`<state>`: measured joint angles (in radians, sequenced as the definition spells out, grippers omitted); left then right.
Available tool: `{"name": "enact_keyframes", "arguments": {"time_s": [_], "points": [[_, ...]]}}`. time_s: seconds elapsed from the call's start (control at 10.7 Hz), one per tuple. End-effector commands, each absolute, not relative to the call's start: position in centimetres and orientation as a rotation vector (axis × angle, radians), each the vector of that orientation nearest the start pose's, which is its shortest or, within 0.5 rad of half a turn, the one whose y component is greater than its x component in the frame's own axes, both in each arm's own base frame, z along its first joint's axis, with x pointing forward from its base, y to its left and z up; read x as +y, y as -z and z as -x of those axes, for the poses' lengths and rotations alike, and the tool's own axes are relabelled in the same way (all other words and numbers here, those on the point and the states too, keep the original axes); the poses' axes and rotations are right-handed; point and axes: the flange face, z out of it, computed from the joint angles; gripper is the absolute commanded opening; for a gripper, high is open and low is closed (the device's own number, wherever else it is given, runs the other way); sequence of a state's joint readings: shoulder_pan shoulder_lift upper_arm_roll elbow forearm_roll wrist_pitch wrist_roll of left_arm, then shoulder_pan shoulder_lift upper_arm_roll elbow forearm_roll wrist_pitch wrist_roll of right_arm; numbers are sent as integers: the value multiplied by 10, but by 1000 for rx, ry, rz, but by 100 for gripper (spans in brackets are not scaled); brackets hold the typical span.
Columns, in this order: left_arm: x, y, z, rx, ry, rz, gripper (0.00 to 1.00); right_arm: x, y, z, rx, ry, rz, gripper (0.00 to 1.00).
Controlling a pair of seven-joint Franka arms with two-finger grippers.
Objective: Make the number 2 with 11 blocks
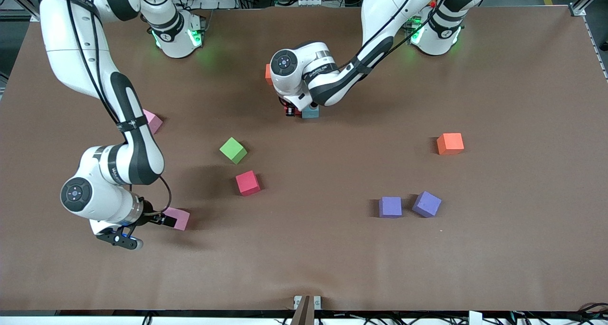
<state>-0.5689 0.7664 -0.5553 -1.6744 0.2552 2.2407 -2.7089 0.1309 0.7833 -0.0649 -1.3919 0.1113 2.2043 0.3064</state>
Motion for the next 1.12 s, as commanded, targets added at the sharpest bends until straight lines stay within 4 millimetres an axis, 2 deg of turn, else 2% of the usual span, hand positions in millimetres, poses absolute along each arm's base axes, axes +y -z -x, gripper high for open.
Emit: {"name": "enact_keyframes", "arguments": {"time_s": [0.0,0.28,0.37,0.47,0.74,1.02], "points": [[-588,-193,-331,-2088,-209,2178,0,73,-243,-741,484,44,3063,100],[-591,-190,-328,-2073,-196,2206,0,75,-237,-740,478,36,3072,100],[-590,-190,-329,-2078,-200,2200,76,76,-234,-739,477,29,3074,100],[-591,-188,-325,-2080,-201,2192,100,78,-231,-739,472,24,3075,100],[-591,-190,-327,-2086,-201,2192,100,84,-222,-737,458,12,3083,100],[-589,-203,-335,-2101,-185,2196,100,86,-207,-736,443,0,3091,99]]}}
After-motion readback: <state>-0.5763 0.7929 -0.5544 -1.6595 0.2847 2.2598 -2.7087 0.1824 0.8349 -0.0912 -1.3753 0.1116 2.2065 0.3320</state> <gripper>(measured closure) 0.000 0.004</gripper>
